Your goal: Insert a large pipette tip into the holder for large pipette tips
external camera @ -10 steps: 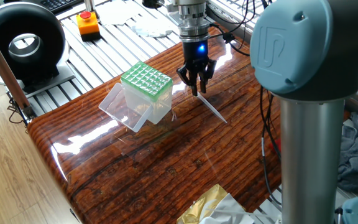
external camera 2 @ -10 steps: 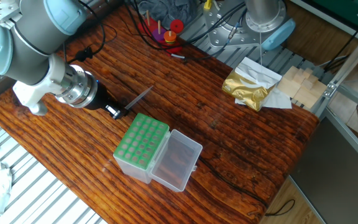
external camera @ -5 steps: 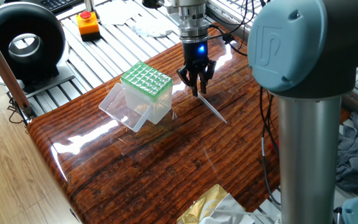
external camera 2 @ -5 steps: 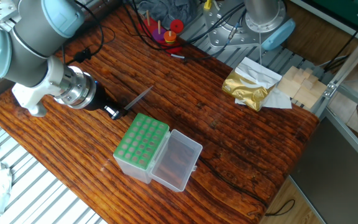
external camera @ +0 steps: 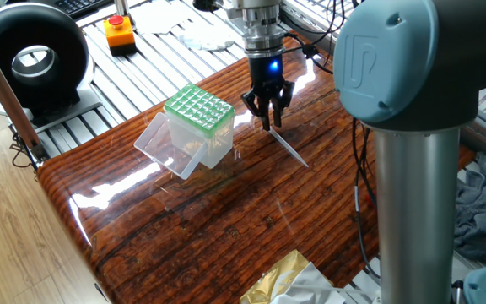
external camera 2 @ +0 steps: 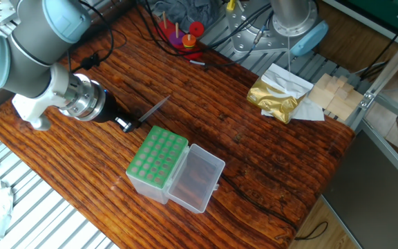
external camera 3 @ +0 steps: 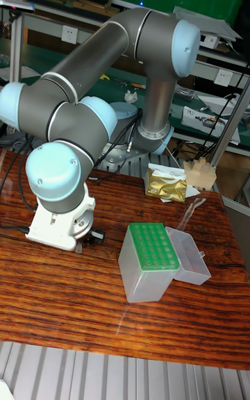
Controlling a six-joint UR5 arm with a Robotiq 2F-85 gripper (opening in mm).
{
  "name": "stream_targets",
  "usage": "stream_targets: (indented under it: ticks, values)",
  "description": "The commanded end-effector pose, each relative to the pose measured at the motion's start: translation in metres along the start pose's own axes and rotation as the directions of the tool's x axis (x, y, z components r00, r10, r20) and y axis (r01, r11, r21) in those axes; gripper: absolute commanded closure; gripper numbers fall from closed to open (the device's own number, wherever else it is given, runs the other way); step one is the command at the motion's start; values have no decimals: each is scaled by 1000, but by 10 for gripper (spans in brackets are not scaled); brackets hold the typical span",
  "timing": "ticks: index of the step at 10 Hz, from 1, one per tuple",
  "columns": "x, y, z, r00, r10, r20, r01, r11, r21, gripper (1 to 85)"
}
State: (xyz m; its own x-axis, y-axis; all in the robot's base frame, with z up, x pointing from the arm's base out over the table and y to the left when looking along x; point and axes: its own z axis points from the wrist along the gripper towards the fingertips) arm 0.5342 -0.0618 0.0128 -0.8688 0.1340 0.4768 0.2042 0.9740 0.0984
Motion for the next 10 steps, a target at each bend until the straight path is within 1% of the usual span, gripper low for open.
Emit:
stream_targets:
  ticks: [1, 9, 10]
  values:
    - [0, 2, 1, 1000, -5, -6, 5, 1000, -15, 527]
    - [-5, 0, 5, 1000, -17, 13, 17, 1000, -15, 527]
    - [-6, -1, 6, 1000, -17, 20, 17, 1000, -9, 537]
